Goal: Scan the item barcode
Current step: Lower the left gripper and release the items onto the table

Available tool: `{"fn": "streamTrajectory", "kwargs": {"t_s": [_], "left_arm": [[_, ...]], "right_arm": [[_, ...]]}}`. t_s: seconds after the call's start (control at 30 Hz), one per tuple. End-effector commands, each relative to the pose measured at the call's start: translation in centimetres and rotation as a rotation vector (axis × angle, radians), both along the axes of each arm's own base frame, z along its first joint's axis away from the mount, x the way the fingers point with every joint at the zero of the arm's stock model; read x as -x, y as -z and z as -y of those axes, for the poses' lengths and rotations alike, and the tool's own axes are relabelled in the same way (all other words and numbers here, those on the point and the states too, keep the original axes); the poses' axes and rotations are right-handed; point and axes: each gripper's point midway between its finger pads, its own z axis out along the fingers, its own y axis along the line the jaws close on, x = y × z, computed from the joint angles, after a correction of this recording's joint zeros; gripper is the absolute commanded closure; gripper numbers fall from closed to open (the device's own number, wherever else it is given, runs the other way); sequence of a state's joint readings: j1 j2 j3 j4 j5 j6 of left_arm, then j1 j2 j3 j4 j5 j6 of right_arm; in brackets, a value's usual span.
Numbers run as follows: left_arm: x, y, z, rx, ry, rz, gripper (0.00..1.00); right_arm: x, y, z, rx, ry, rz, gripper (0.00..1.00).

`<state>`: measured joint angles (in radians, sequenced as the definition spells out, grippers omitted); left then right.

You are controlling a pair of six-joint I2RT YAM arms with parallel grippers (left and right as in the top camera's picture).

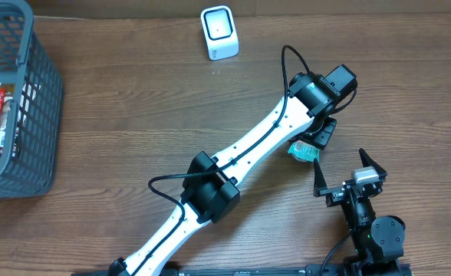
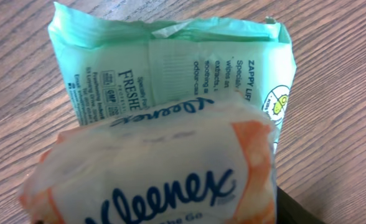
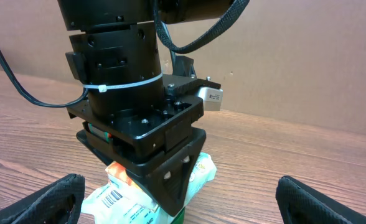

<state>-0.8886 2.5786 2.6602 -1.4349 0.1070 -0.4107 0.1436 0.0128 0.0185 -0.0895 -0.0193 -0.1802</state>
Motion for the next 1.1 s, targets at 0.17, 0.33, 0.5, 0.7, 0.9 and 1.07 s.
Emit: {"fn": "streamTrajectory", "kwargs": {"t_s": [0.17,0.33,0.5,0.7,0.9,1.07], "left_arm": [[-0.7,-4.2,0.0,0.065,0.003,0.075,0.53],[-1.4,-5.0,-0.6,0.056,-0.014,0.110,0.53],[-1.6,-5.7,-0.8,0.059,-0.019,0.124,0.53],[-1.2,-5.3,-2.0,0.003,-0.025,0.115,0.52],[-2.1,-5.0,-3.9,-0.049,-0.086,0.116,0.54],[-2.0,-4.8,-5.2,-0.087,-0.102,0.090,0.53]], "right_arm": [[0.0,0.2,0.1,0.000,0.005,0.005,0.00],[0.0,0.2,0.1,0.000,0.005,0.005,0.00],[0.0,0.2,0.1,0.000,0.005,0.005,0.00],[0.0,0.2,0.1,0.000,0.005,0.005,0.00],[0.0,0.2,0.1,0.000,0.005,0.005,0.00],[0.0,0.2,0.1,0.000,0.005,0.005,0.00]]}}
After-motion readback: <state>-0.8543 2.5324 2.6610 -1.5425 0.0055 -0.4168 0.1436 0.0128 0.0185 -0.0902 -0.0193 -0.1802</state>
